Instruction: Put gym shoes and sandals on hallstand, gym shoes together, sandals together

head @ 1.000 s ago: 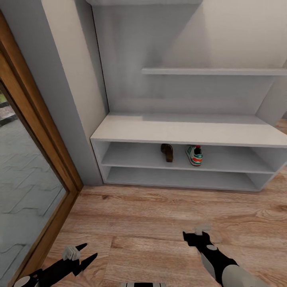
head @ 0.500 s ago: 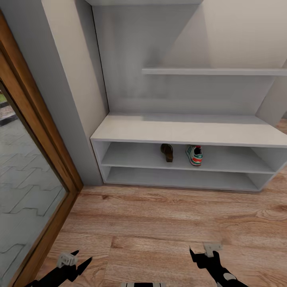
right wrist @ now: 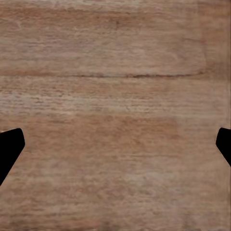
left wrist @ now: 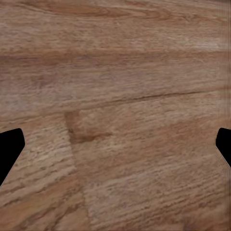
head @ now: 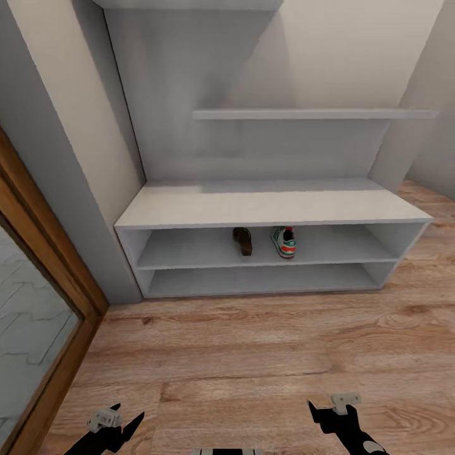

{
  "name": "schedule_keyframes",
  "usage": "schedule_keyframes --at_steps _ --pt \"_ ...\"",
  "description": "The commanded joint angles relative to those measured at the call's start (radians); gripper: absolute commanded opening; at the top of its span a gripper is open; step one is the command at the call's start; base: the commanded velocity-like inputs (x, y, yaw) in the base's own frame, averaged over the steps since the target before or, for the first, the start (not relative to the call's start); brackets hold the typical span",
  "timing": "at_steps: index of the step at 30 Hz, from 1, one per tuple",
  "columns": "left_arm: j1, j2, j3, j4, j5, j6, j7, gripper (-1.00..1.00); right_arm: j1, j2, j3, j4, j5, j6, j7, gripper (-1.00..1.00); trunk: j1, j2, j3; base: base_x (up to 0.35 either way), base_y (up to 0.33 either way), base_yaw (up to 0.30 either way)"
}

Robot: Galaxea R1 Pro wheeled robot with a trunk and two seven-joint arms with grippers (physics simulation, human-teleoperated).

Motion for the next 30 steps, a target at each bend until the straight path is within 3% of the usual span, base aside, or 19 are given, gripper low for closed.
schedule_keyframes --at_steps 1,15,20,30 --pt "0.000 -0.001 0.002 0.001 0.007 0.002 -0.008 1.00 0.000 0.000 -0.009 0.001 0.010 -0.003 0.003 1.00 0.000 0.000 -0.001 0.000 0.000 -0.295" --pt "0.000 -0.003 0.001 0.035 0.006 -0.003 -0.006 1.00 0.023 0.001 -0.011 0.001 0.008 -0.006 -0.047 1.00 0.000 0.000 0.000 0.000 0.000 -0.298" --pt "0.000 -0.003 0.001 0.037 0.007 -0.006 -0.005 1.00 0.038 0.004 -0.011 0.001 0.008 -0.043 -0.059 1.00 0.000 0.000 0.000 0.000 0.000 -0.300" --pt "0.000 -0.003 0.001 0.038 0.006 -0.006 0.002 1.00 0.054 0.007 -0.011 0.001 0.008 -0.068 -0.064 1.00 -0.039 0.070 0.031 0.000 0.000 -0.300"
